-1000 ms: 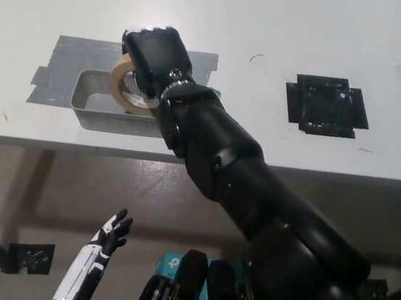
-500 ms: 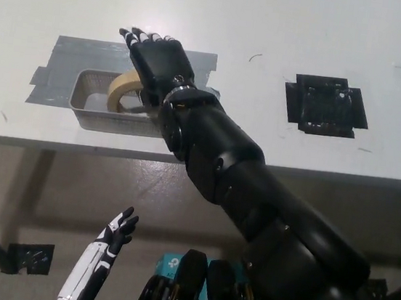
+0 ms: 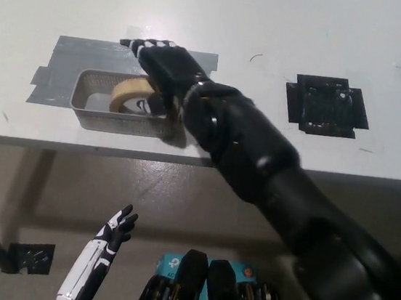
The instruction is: The robot picks the tape placed on the black area with right hand and places it in the small grey container.
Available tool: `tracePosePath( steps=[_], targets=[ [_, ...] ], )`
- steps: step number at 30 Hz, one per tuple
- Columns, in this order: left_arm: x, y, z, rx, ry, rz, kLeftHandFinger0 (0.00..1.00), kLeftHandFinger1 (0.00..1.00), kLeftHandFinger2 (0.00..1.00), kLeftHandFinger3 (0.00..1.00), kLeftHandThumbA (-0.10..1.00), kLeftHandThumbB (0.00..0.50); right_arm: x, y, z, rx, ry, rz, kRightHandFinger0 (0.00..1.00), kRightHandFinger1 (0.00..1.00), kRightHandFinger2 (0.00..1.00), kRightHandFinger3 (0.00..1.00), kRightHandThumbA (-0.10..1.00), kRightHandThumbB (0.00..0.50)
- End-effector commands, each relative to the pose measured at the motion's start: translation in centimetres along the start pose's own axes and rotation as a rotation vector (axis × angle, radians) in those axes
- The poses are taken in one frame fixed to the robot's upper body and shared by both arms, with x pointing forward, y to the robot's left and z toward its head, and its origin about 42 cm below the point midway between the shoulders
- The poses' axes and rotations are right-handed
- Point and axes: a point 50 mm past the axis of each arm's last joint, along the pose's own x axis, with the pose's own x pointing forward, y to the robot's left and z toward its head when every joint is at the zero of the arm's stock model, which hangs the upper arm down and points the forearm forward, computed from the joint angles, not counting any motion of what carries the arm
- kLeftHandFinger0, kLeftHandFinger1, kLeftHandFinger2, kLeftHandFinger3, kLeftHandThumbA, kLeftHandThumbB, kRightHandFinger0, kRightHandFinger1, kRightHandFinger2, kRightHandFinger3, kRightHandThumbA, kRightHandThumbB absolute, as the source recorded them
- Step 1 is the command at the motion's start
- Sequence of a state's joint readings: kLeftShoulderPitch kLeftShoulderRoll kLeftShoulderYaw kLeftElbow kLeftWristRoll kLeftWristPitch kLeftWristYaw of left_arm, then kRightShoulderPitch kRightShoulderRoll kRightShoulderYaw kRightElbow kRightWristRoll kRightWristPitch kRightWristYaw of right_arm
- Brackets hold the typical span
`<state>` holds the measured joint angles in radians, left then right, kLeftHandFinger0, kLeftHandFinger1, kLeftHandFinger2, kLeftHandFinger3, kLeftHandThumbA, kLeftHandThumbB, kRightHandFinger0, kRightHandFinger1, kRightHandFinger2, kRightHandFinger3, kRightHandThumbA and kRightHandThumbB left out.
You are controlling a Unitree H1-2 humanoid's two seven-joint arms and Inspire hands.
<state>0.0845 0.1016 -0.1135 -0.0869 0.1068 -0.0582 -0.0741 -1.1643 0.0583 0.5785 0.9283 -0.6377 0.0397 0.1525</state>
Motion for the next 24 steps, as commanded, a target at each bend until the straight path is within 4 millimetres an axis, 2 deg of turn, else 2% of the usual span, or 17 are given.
tracePosePath(
  steps=[1,4,6,8,10,14,17,19,20,22,23,24],
  targets=[
    [1.4,1.2,1.0,-0.001,-0.062,0.008,1.00,1.00,1.00,1.00,0.98,0.088,-8.7,-13.2,4.1,-0.037,-0.218,0.376,1.00,1.00,1.00,1.00,0.69,0.500],
    [1.3,1.1,0.9,-0.001,-0.058,0.008,1.00,1.00,1.00,1.00,0.99,0.082,-9.8,-15.0,3.7,-0.011,-0.208,0.398,1.00,1.00,1.00,1.00,0.72,0.500],
    [1.2,0.9,0.9,-0.003,-0.054,0.003,1.00,1.00,1.00,1.00,0.98,0.081,-10.5,-16.0,3.2,0.020,-0.213,0.403,1.00,1.00,1.00,1.00,0.70,0.500],
    [1.9,0.7,1.0,-0.011,-0.061,-0.001,1.00,1.00,1.00,1.00,0.97,0.088,-10.8,-17.3,2.6,0.040,-0.206,0.394,1.00,1.00,1.00,1.00,0.66,0.500],
    [1.7,0.8,0.9,-0.020,-0.057,0.002,1.00,1.00,1.00,1.00,0.96,0.089,-11.0,-17.5,2.5,0.051,-0.214,0.395,1.00,1.00,1.00,1.00,0.66,0.500],
    [1.4,0.9,0.7,-0.016,-0.049,0.008,1.00,1.00,1.00,1.00,0.95,0.103,-12.4,-18.4,2.1,0.016,-0.211,0.349,1.00,1.00,1.00,1.00,0.74,0.500],
    [1.4,1.0,0.8,0.008,-0.063,0.009,1.00,1.00,1.00,1.00,0.97,0.091,-14.7,-19.8,1.1,0.085,-0.261,0.263,1.00,1.00,1.00,1.00,0.79,0.500],
    [1.3,1.2,0.9,0.012,-0.062,0.011,1.00,1.00,1.00,1.00,0.99,0.091,-17.2,-20.4,-0.3,0.175,-0.317,0.199,1.00,1.00,1.00,1.00,0.88,0.500],
    [1.6,1.4,1.0,0.016,-0.066,0.015,1.00,1.00,1.00,1.00,1.00,0.097,-18.7,-20.8,-0.9,0.194,-0.330,0.161,1.00,1.00,1.00,1.00,0.98,0.500],
    [1.6,1.5,1.0,0.019,-0.062,0.017,1.00,1.00,1.00,1.00,1.00,0.108,-21.6,-20.6,-1.4,0.154,-0.343,0.074,1.00,1.00,1.00,1.00,1.00,0.467],
    [1.8,1.7,1.1,0.019,-0.061,0.020,1.00,1.00,1.00,1.00,1.00,0.114,-24.2,-19.9,-2.1,0.181,-0.367,0.027,1.00,1.00,1.00,1.00,1.00,0.445],
    [1.8,1.7,1.1,0.017,-0.060,0.022,1.00,1.00,1.00,1.00,1.00,0.114,-24.8,-19.5,-2.2,0.188,-0.378,0.014,1.00,1.00,1.00,1.00,1.00,0.447]
  ],
)
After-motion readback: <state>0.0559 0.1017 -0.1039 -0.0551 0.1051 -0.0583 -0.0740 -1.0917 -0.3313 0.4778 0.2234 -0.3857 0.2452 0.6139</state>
